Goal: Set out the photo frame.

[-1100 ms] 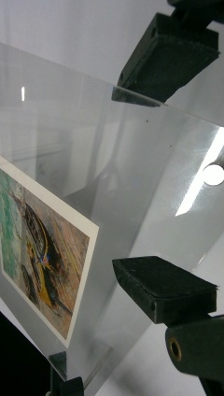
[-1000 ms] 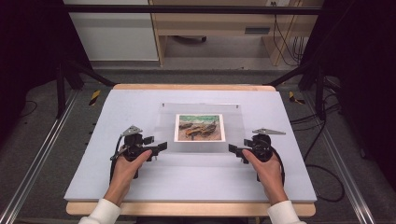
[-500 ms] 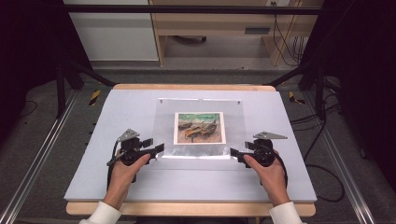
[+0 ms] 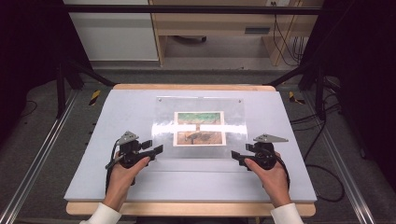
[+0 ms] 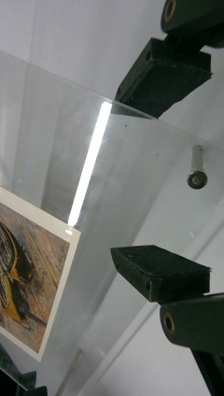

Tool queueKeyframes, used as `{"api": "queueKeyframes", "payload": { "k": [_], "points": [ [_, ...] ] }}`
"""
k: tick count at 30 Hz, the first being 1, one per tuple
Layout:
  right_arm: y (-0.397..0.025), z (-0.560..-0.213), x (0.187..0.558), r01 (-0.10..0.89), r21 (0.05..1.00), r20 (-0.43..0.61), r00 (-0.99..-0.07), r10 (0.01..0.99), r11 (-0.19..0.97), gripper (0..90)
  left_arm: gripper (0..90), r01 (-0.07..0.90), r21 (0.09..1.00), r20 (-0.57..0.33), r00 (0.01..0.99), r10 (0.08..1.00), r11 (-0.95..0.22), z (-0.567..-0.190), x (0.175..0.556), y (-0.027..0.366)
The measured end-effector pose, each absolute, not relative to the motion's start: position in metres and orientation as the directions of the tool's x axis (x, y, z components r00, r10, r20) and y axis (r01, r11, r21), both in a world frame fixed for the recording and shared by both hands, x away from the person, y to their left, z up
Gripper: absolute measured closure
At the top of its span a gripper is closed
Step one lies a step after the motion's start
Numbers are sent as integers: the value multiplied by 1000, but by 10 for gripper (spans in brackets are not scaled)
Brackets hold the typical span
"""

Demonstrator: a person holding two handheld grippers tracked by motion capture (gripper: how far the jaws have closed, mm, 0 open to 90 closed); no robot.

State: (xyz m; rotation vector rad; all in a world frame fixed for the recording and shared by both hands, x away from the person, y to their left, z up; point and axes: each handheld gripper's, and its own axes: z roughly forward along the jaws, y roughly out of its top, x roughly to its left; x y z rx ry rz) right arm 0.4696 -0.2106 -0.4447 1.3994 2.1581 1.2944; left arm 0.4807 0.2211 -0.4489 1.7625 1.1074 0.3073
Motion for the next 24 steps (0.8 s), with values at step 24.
{"api": "queueKeyframes", "payload": {
  "k": [24],
  "points": [
    [-209,-442,454,577,795,169,-507,845,188,338,473,527,840,-222,549,806,-128,-444,464,221]
  ]
}}
